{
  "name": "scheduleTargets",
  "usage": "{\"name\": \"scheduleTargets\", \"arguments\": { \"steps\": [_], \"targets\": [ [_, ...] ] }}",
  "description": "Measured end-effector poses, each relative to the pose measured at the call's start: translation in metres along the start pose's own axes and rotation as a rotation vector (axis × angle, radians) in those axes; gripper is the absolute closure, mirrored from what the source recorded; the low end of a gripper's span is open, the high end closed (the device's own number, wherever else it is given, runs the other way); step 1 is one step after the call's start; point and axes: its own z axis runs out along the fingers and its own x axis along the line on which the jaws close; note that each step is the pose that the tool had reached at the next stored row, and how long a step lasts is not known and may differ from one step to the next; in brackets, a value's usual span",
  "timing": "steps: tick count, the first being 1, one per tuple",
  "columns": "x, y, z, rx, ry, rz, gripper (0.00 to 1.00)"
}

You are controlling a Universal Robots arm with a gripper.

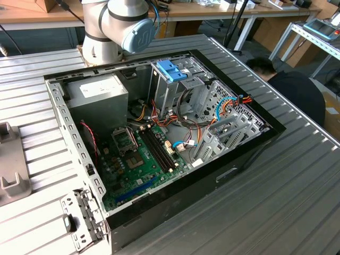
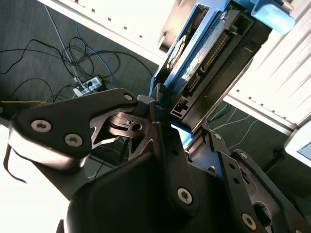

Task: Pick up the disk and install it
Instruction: 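Pick up the disk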

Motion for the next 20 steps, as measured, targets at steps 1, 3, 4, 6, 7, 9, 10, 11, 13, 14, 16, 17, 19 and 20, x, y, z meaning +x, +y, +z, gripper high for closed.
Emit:
{"name": "scheduleTargets", "arguments": {
  "steps": [1, 3, 4, 6, 7, 9, 10, 11, 13, 14, 16, 17, 19, 20],
  "targets": [
    [0.0, 0.0, -0.0004, 0.0, 0.0001, 0.0, 0.63],
    [0.0, 0.0001, -0.0013, 0.0, 0.0001, 0.0, 0.63],
    [0.0, 0.0001, -0.0014, 0.0, 0.0, 0.0, 0.63],
    [0.0, 0.0001, -0.0015, 0.0001, 0.0, 0.0, 0.63],
    [0.0, 0.0001, -0.0016, 0.0, 0.0001, 0.0, 0.63],
    [0.0001, 0.0001, -0.0016, 0.0, 0.0001, 0.0, 0.63],
    [0.0011, 0.0001, -0.0016, 0.0001, 0.0001, 0.0, 0.63],
    [0.0019, 0.0, -0.0017, 0.0, 0.0001, 0.0, 0.63],
    [0.0029, -0.0001, -0.0017, -0.0001, 0.0001, 0.0, 0.63],
    [0.0033, -0.0001, -0.0018, -0.0001, 0.0001, 0.0, 0.63],
    [0.0044, -0.0002, -0.0017, 0.0, 0.0001, 0.0, 0.63],
    [0.005, -0.0002, -0.0017, 0.0, 0.0001, 0.0, 0.63],
    [0.0063, -0.0003, -0.0018, 0.0, 0.0001, 0.0, 0.63],
    [0.0072, -0.0003, -0.0018, 0.0, 0.0001, 0.0, 0.63]
  ]
}}
